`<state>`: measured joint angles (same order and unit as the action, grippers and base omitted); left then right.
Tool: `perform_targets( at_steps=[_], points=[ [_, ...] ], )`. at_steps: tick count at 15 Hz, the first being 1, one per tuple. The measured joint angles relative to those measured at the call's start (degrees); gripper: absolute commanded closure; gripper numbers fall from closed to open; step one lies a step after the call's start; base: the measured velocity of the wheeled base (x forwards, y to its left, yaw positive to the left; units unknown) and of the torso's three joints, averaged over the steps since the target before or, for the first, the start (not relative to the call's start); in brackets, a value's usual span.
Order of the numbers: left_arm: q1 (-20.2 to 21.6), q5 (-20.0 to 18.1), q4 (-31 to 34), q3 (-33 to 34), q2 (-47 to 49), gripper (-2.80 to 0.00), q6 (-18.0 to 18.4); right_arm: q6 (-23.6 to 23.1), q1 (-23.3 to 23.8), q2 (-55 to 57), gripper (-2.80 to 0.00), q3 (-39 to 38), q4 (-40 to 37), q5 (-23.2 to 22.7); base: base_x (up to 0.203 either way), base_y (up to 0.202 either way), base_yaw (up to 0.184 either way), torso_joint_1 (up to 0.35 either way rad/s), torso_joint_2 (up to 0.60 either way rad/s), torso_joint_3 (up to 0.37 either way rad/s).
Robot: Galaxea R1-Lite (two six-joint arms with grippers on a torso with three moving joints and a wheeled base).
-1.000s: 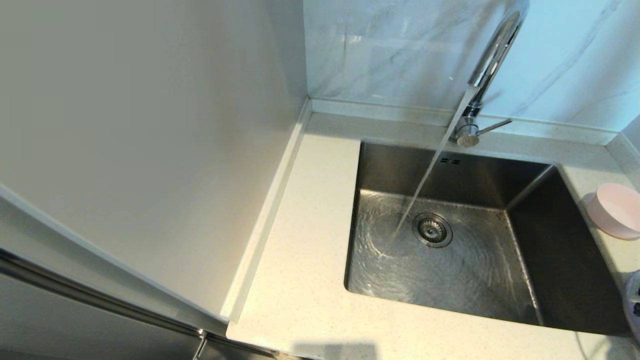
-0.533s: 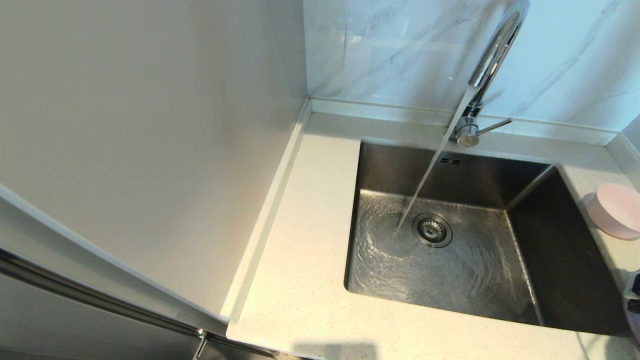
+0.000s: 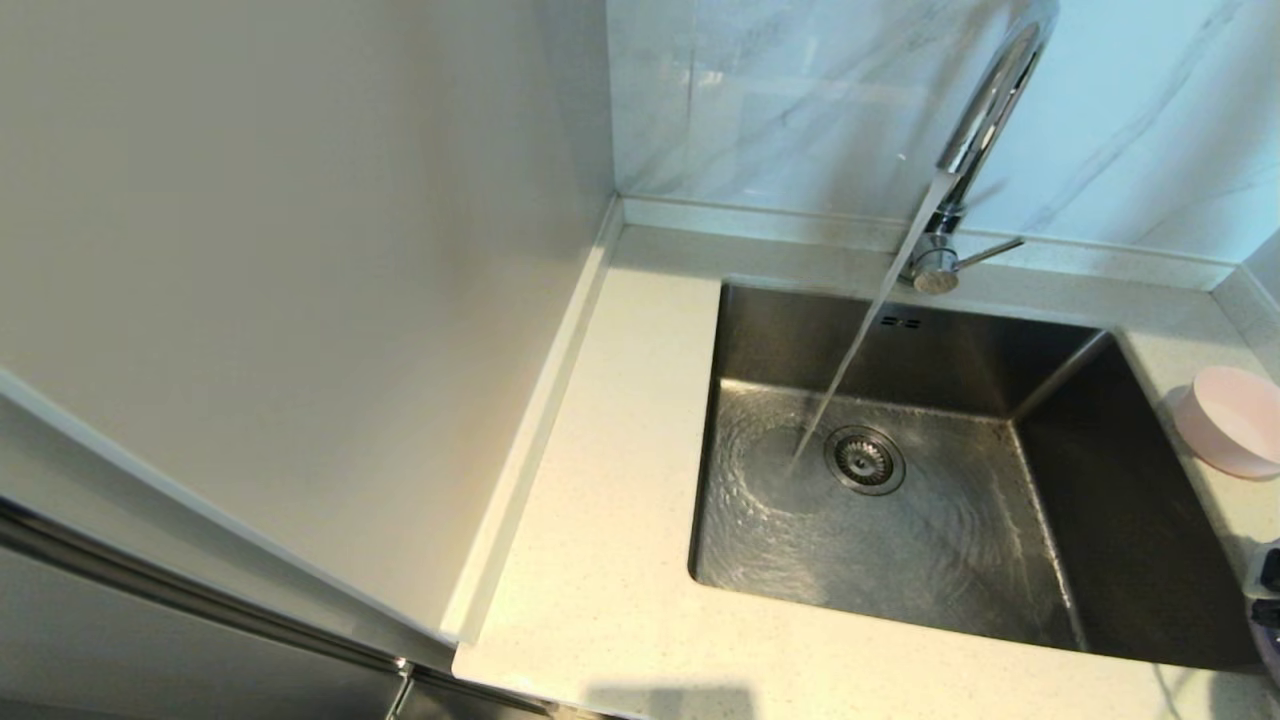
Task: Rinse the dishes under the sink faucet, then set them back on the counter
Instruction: Place the spoon on the plate
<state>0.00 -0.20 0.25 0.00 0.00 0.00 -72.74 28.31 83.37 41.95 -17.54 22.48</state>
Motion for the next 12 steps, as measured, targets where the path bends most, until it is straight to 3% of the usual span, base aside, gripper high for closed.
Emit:
perform_targets(
  at_steps=[6, 12],
  points=[
    [0.00, 0.00, 0.02, 0.00, 0.00, 0.00, 0.00, 0.44, 0.07, -0.16, -2.80, 0.69, 3.21, -0.48, 0.000, 0.000, 0.000, 0.000, 0.00, 0.000],
    [0.00, 0.00, 0.02, 0.00, 0.00, 0.00, 0.00, 0.90, 0.49, -2.66, -2.80, 6.04, 3.09, -9.84, 0.000, 0.000, 0.000, 0.000, 0.00, 0.000]
  ],
)
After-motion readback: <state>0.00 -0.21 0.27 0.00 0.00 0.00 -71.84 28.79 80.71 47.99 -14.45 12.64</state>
